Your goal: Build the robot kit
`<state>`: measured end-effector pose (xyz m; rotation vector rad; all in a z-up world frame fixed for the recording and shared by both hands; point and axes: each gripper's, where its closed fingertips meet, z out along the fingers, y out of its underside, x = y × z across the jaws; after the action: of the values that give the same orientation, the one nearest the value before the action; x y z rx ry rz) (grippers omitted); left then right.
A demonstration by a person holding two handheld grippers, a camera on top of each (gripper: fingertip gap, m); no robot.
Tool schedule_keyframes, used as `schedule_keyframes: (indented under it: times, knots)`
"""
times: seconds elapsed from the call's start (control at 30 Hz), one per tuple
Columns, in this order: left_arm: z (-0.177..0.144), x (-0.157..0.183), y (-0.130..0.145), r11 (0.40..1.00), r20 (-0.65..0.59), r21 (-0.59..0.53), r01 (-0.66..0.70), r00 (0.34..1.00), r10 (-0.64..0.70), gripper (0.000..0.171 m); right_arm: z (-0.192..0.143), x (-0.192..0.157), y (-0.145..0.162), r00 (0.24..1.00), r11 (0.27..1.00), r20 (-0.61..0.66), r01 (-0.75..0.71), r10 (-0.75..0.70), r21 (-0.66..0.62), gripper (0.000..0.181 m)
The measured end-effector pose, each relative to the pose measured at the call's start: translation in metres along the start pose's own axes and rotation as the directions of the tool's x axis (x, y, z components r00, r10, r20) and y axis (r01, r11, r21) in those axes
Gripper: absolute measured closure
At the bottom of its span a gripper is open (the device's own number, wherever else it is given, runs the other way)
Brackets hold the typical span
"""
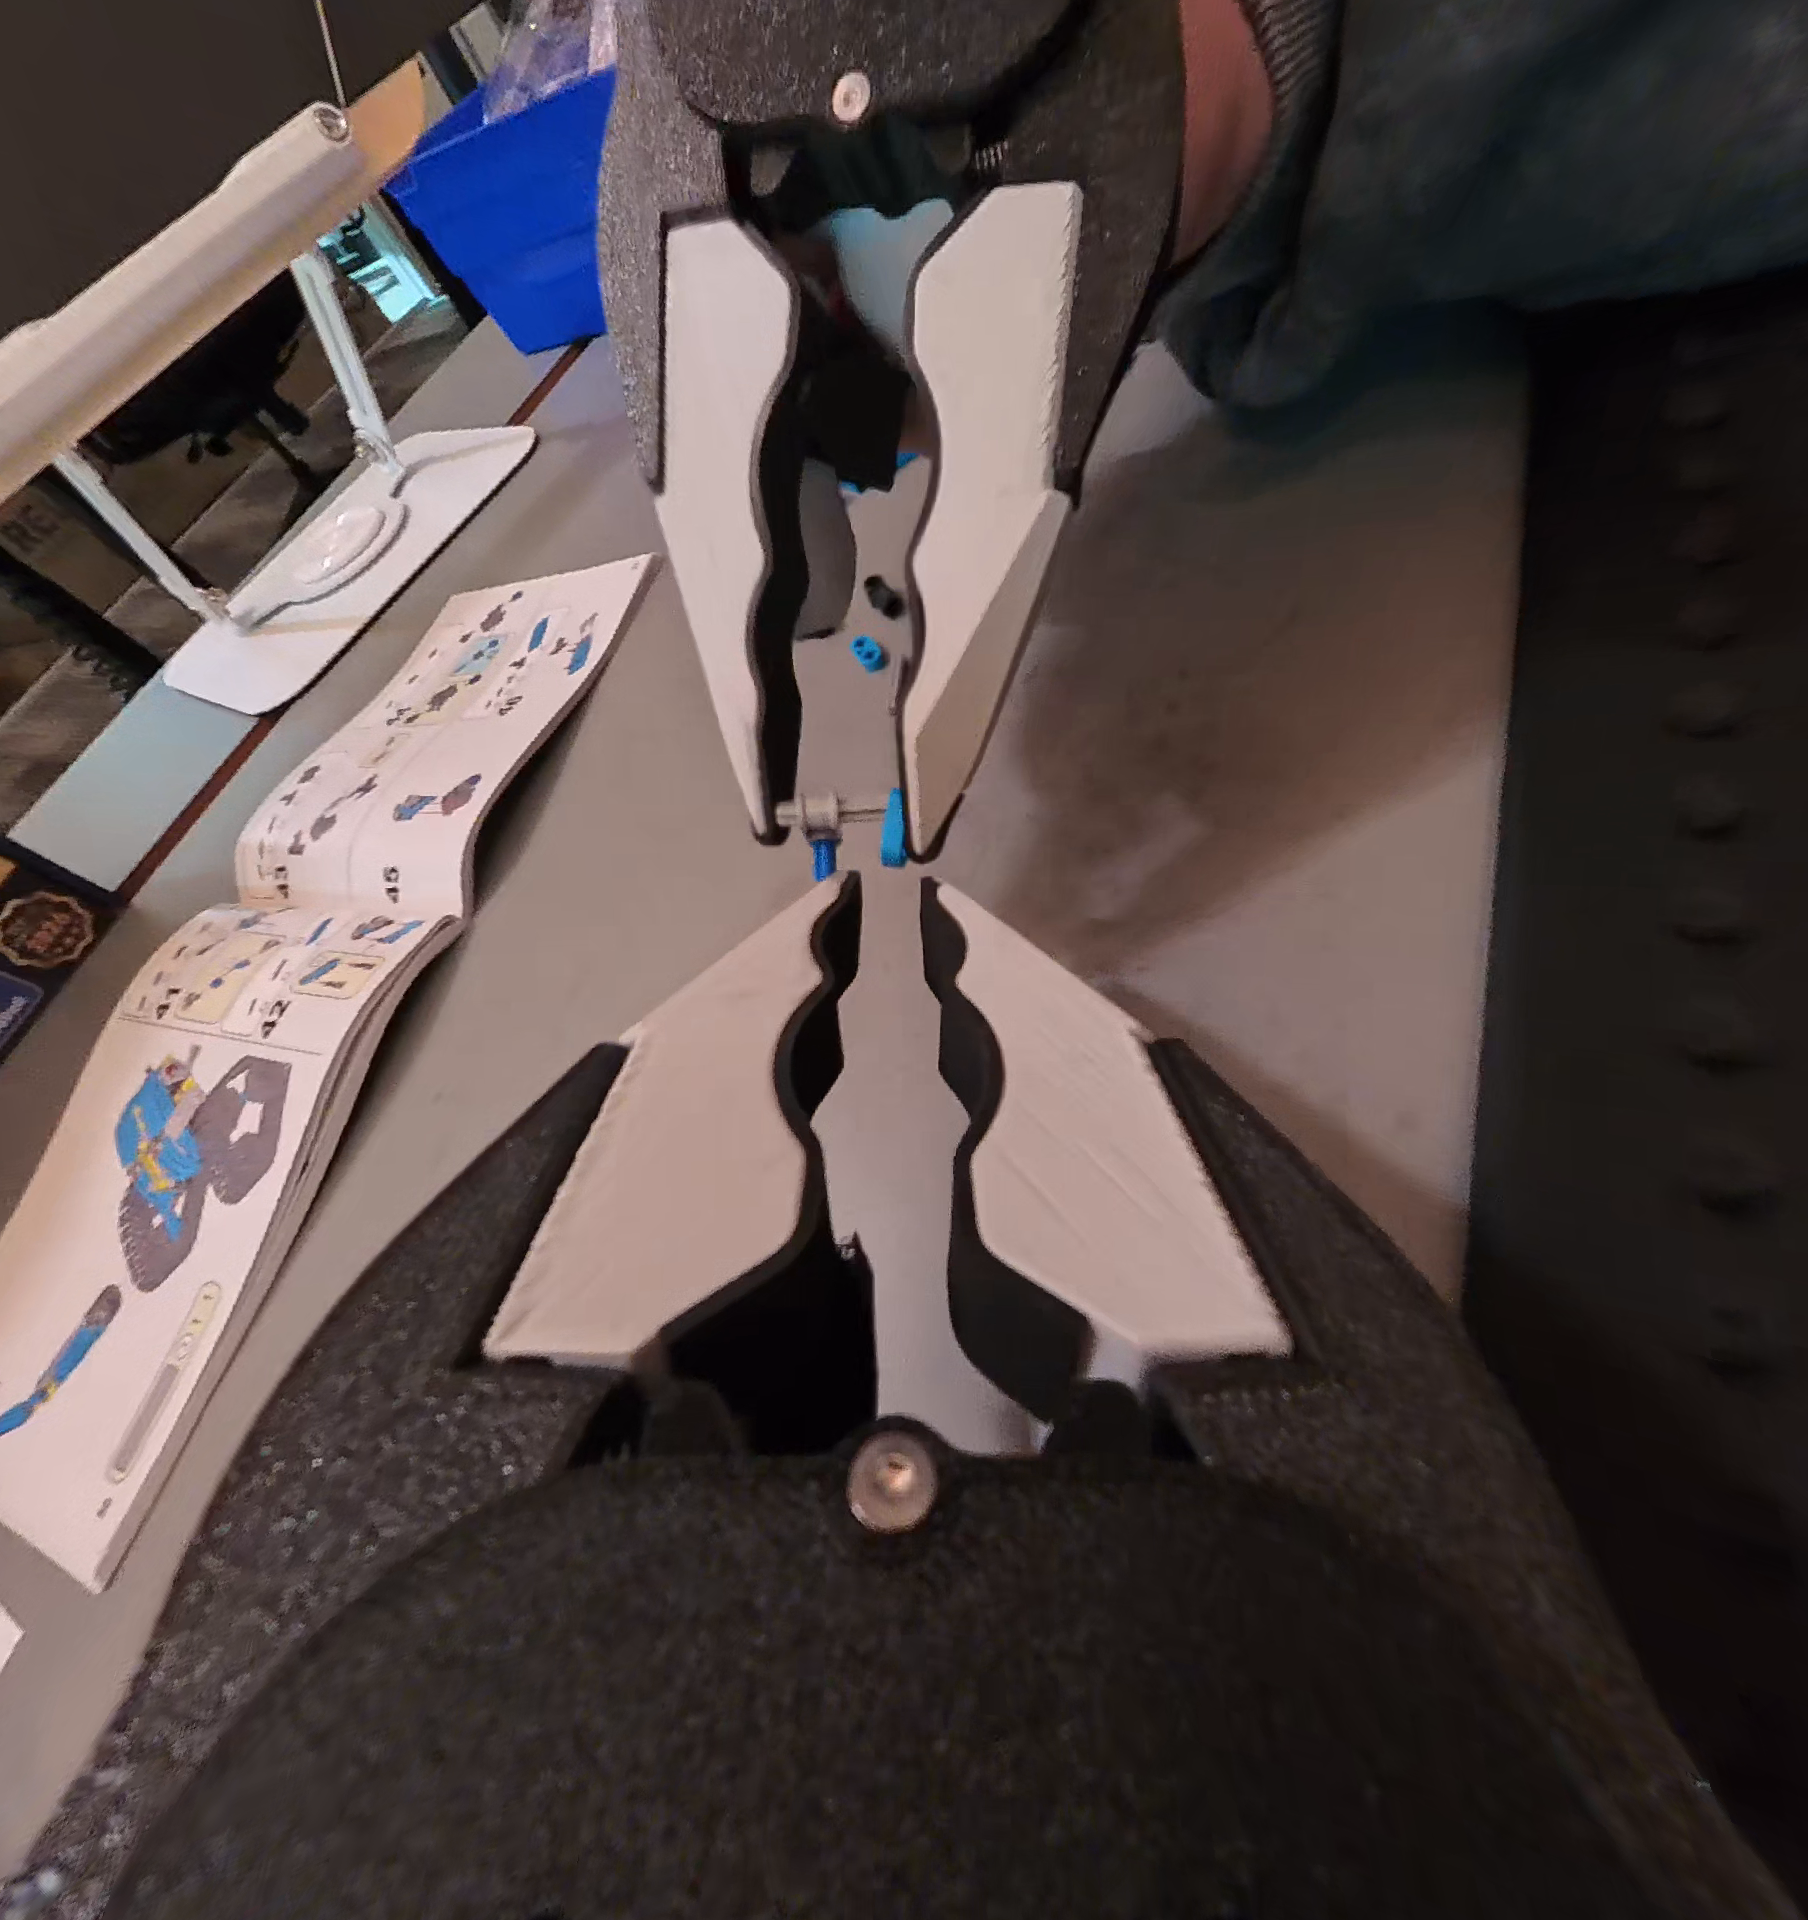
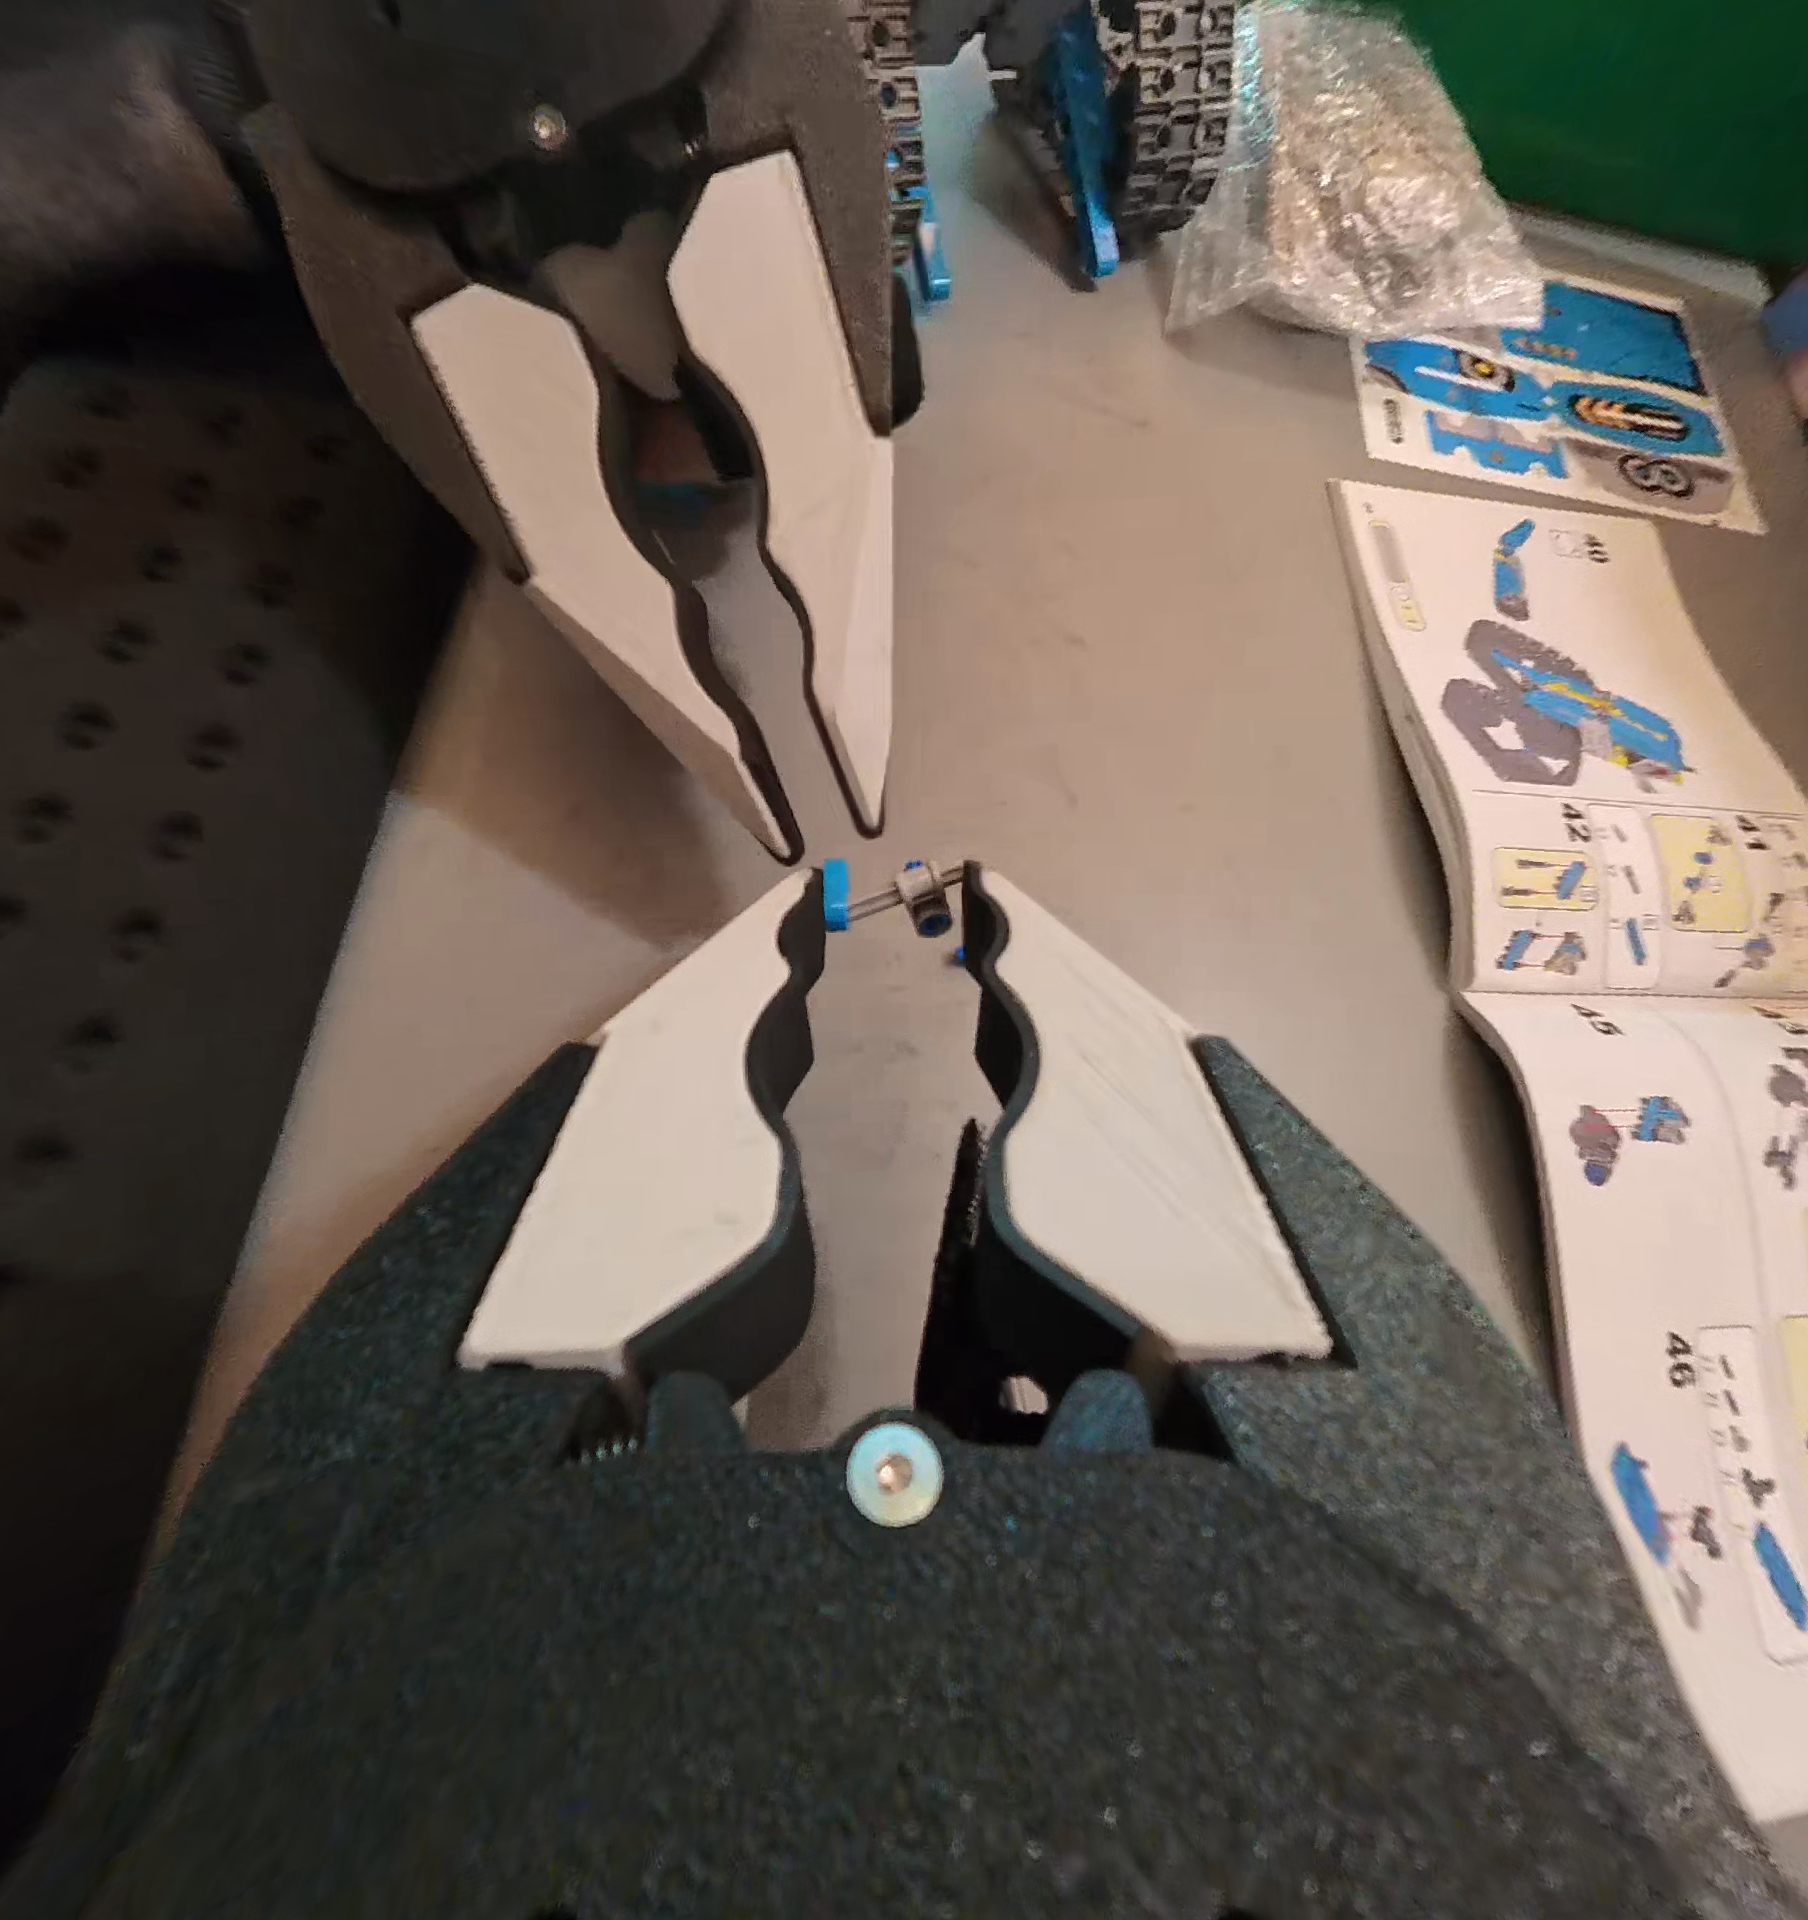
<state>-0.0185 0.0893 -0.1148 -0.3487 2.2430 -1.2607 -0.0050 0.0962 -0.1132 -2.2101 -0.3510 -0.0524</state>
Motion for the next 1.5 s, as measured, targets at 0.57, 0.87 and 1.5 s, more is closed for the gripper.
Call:
schedule_keyframes:
  times: [0.57,0.87,1.5]
  knots:
    - [-0.032,0.002,-0.031,0.787,-0.454,0.101,0.609,0.732,-0.508,0.153,-0.007,-0.017,-0.029,0.920,0.927,-0.135,0.375,-0.369,0.019,0.155]
    - [-0.056,0.004,-0.061,0.566,-0.722,0.044,0.823,0.418,-0.551,0.142,-0.028,-0.026,-0.072,0.914,0.889,-0.207,0.392,-0.348,0.235,0.156]
    - [-0.061,0.020,-0.064,0.622,-0.756,0.042,0.782,0.432,-0.492,0.166,-0.030,-0.040,-0.079,0.903,0.869,-0.196,0.423,-0.382,0.258,0.155]
